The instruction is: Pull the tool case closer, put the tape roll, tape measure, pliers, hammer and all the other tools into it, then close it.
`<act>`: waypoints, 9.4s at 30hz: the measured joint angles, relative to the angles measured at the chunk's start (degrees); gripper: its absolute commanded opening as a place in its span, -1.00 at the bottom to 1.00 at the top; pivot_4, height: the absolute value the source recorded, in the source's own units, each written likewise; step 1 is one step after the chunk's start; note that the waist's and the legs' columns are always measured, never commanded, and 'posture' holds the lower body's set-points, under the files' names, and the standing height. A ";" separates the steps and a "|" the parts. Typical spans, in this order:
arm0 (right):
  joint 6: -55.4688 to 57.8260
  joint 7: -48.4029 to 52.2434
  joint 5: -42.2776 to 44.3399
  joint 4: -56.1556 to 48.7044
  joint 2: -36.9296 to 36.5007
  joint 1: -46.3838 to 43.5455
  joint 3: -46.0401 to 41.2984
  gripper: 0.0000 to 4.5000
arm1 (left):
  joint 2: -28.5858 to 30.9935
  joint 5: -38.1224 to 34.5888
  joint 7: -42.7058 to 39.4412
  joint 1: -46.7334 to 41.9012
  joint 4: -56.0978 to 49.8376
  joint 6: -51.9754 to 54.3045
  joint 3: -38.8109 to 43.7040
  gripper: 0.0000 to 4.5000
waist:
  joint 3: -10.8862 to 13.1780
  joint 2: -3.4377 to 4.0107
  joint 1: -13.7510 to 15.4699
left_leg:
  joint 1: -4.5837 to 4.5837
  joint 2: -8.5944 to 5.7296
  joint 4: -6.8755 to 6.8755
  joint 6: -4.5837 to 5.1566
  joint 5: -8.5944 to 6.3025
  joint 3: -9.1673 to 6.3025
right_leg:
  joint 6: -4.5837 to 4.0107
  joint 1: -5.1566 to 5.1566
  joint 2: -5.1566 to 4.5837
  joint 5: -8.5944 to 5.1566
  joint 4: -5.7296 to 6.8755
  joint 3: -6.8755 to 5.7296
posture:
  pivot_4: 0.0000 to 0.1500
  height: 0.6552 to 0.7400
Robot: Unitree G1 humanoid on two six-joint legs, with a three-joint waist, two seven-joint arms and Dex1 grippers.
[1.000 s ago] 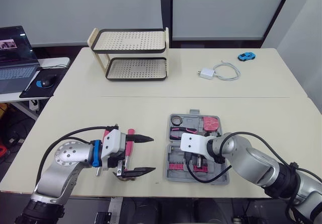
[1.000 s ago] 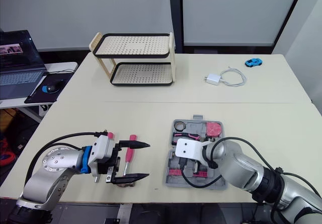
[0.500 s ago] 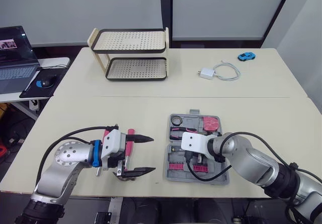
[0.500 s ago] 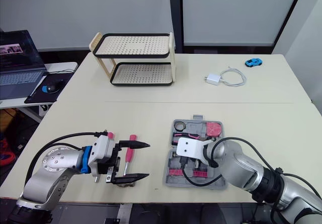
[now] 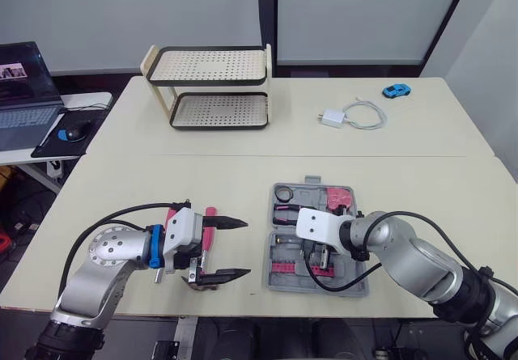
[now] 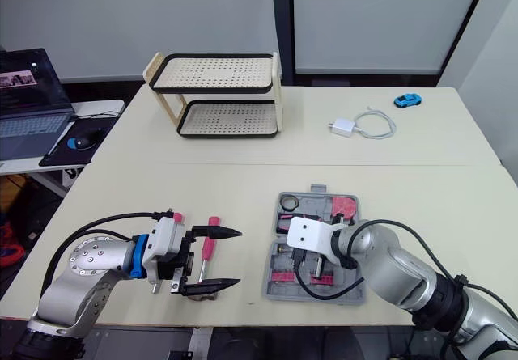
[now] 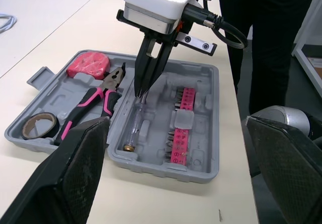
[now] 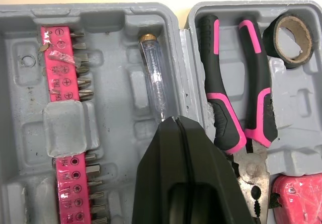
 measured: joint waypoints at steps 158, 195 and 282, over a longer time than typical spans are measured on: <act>-42.39 16.39 29.82 -3.49 -3.06 25.37 -33.67 0.99 | 17.42 15.67 -15.65 -17.07 25.45 -22.17 -1.63 1.00 | -0.10 -0.43 -0.02 | 0.06 0.05 -0.01 0.07 -0.05 0.11 | -0.06 0.30 0.01 0.04 0.04 -0.08 | 1.00 1.00; -42.34 15.80 29.25 -5.99 -3.47 25.79 -30.91 0.99 | 12.64 45.59 -8.36 -35.01 37.95 -69.39 -27.72 1.00 | -0.09 -0.47 -0.18 | 0.07 0.03 0.10 0.09 -0.04 0.05 | -0.03 0.38 0.11 0.03 0.15 -0.15 | 1.00 1.00; -42.29 11.74 25.83 -8.59 -2.15 27.14 -28.18 1.00 | 3.89 31.84 4.79 -23.68 -20.68 65.81 -16.44 -0.99 | 0.10 -0.56 -0.09 | -0.08 0.02 0.79 0.11 -0.08 -0.44 | 0.15 0.41 0.25 -0.09 0.86 -0.28 | 1.00 1.00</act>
